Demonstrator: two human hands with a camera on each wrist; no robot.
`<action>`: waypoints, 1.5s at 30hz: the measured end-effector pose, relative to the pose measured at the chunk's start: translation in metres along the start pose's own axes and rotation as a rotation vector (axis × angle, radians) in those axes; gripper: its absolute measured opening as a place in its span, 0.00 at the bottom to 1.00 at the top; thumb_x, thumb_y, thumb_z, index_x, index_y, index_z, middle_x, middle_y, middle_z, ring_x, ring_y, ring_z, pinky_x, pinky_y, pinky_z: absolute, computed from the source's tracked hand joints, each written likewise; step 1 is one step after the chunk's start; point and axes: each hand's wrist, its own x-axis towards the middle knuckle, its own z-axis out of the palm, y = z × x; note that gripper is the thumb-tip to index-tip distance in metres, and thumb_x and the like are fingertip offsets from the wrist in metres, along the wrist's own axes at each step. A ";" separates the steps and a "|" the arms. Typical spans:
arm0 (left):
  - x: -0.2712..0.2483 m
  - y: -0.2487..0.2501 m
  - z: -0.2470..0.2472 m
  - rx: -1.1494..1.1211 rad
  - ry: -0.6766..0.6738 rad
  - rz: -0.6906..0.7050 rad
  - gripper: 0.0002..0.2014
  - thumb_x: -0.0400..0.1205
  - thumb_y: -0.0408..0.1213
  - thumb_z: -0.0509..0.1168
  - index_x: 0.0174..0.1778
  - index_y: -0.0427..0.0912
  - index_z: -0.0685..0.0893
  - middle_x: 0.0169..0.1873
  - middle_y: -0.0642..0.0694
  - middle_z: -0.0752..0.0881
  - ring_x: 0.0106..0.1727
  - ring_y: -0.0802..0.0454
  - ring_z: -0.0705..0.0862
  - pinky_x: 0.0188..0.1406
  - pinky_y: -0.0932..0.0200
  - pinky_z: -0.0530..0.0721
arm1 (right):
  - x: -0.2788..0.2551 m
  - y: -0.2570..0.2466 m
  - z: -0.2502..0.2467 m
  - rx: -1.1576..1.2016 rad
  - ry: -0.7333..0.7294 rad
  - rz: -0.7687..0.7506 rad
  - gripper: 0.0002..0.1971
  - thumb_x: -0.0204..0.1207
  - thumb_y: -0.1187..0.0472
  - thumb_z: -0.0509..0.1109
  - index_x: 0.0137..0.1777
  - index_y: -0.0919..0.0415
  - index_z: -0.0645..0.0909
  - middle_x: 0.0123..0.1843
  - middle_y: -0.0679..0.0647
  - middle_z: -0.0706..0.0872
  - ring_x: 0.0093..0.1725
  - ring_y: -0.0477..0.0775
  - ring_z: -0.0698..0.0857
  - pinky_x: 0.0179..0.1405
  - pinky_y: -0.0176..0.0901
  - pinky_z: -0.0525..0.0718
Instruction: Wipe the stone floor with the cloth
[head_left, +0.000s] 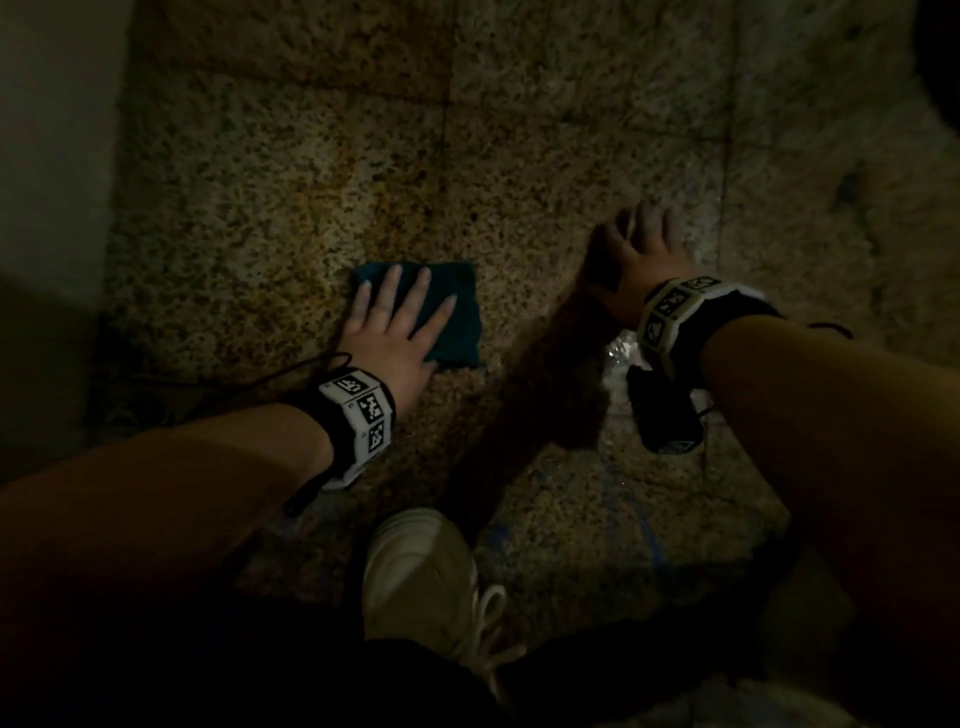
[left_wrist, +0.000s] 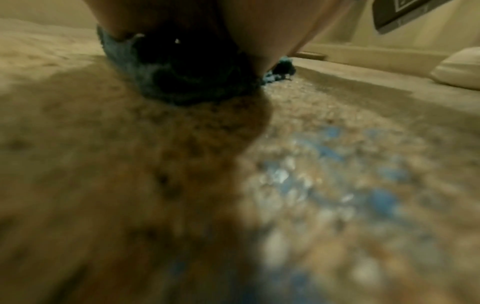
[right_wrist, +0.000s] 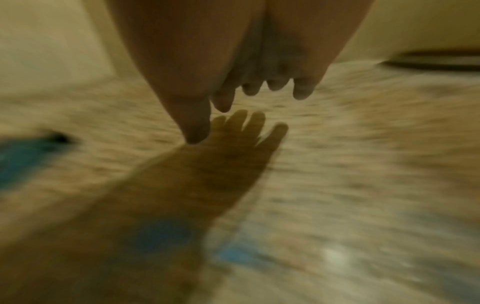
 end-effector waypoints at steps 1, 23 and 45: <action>-0.001 0.000 -0.002 0.006 -0.001 0.020 0.35 0.87 0.54 0.46 0.81 0.53 0.29 0.80 0.44 0.26 0.80 0.36 0.29 0.78 0.41 0.32 | -0.003 0.012 0.005 0.008 -0.043 0.024 0.37 0.83 0.38 0.54 0.84 0.43 0.39 0.84 0.54 0.31 0.83 0.63 0.33 0.82 0.63 0.45; 0.021 0.086 -0.023 0.259 -0.035 0.257 0.38 0.88 0.53 0.48 0.72 0.50 0.20 0.74 0.48 0.20 0.80 0.36 0.30 0.79 0.41 0.34 | -0.020 0.098 0.040 0.204 -0.013 -0.086 0.28 0.88 0.55 0.51 0.85 0.48 0.45 0.86 0.50 0.39 0.84 0.58 0.42 0.79 0.55 0.57; 0.049 0.141 -0.064 0.247 -0.135 0.185 0.36 0.87 0.57 0.46 0.81 0.52 0.29 0.80 0.46 0.27 0.80 0.35 0.30 0.79 0.39 0.38 | -0.016 0.136 0.025 0.111 0.051 -0.214 0.28 0.85 0.55 0.56 0.84 0.48 0.54 0.86 0.52 0.48 0.83 0.61 0.54 0.77 0.56 0.63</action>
